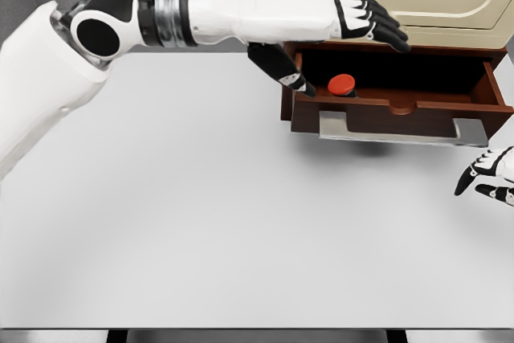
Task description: Put the switch into the drawer with left arm, and close the drawer with right arm
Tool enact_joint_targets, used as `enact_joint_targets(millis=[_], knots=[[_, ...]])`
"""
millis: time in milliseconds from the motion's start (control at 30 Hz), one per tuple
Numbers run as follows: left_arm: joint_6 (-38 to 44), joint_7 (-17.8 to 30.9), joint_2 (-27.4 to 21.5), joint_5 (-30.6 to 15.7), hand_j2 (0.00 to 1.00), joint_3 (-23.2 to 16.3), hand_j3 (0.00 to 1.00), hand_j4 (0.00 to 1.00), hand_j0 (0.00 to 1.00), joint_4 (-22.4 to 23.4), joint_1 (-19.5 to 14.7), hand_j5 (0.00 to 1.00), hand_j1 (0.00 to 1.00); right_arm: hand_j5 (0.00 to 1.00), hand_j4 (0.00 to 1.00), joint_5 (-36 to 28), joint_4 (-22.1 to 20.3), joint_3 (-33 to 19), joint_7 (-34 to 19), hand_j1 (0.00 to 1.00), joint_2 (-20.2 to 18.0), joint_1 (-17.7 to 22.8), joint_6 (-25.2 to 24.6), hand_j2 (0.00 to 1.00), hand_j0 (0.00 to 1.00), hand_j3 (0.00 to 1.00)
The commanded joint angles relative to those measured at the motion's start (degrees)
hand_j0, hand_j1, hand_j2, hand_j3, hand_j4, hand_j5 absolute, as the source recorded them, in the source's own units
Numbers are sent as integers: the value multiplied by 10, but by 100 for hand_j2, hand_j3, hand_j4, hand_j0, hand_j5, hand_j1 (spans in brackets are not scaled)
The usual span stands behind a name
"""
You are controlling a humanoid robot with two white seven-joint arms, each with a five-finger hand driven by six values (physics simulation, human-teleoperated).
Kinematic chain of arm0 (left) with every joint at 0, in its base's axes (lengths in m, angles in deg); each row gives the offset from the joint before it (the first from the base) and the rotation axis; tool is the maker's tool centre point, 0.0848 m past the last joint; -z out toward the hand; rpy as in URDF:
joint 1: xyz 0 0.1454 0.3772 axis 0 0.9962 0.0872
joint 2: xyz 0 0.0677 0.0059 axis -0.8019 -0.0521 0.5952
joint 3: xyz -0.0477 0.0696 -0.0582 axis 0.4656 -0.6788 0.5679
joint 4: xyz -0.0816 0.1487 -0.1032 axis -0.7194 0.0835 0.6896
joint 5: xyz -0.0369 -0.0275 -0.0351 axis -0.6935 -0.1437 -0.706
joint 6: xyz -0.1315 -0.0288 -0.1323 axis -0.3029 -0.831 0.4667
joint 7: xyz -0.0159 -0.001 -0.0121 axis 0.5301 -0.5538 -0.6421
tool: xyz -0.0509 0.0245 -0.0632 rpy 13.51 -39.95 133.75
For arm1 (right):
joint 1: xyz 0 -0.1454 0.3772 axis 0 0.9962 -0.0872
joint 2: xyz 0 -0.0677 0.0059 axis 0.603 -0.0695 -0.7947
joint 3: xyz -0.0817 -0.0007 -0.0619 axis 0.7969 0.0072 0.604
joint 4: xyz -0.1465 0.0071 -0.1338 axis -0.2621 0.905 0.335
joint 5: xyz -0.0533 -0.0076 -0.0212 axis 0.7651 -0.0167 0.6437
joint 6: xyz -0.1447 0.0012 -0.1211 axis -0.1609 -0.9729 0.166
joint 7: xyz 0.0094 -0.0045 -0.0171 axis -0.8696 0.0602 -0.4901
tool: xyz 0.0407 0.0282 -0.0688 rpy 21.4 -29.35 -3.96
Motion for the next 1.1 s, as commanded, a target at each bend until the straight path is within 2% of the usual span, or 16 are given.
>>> enact_joint_targets(millis=[0,33,67,100,133,167,200,267,300,367,433,467,667,800,867,1067], knots=[[1,0,-34,-54,100,-54,100,100,100,-21,-3,100,100,49,49,-4,0,0,0,49,-1,0,-2,49,49,49],[1,0,-65,-144,100,-131,100,100,100,-27,-31,100,100,49,49,-4,0,0,0,49,-1,0,-2,49,49,49],[7,5,-79,-226,100,-187,100,100,100,-48,-61,100,100,49,49,-4,0,0,0,49,0,0,-2,49,49,49],[61,12,-99,-310,100,-222,100,100,100,-79,-91,100,100,49,49,-4,0,0,0,49,0,0,-2,49,49,49],[111,28,-126,-401,100,-232,100,100,100,-121,-98,100,100,49,49,-4,0,0,0,49,0,0,-2,49,49,49],[225,29,-141,-476,100,-232,100,100,100,-145,-107,100,100,49,49,-4,0,0,0,49,-1,0,-2,49,49,49],[347,29,-142,-495,100,-227,100,100,100,-169,-128,100,100,49,49,-4,0,0,0,49,-1,0,-2,49,49,49],[484,29,-135,-513,100,-214,100,100,100,-171,-142,100,100,49,49,-4,0,0,0,49,-1,0,-2,49,49,49],[508,29,-132,-559,100,-205,100,100,100,-166,-145,100,100,49,49,-4,0,0,0,49,-1,0,-2,49,49,49],[559,29,-132,-570,100,-189,100,100,100,-172,-154,100,100,49,49,-4,0,0,0,49,-1,0,-2,49,49,49],[640,-120,-118,-576,100,-181,100,100,100,-172,-153,100,100,49,49,-4,0,0,0,49,-1,0,-2,49,49,49],[659,-154,-113,-576,100,-181,100,100,100,-172,-152,100,100,49,49,-4,0,0,0,49,0,0,-2,49,49,49],[672,-180,-104,-574,100,-175,100,100,100,-170,-148,100,100,49,49,-4,0,0,0,49,-1,0,-2,49,49,49],[672,-180,-92,-572,100,-179,100,100,100,-166,-135,100,100,49,49,-4,0,0,0,49,0,0,-2,49,49,49],[673,-203,-85,-568,100,-190,100,100,100,-166,-120,100,100,49,49,-4,0,0,0,49,0,0,-2,49,49,49],[672,-203,-77,-566,100,-196,100,100,100,-145,-114,100,100,49,49,-4,0,0,0,49,0,0,-2,49,49,49]])
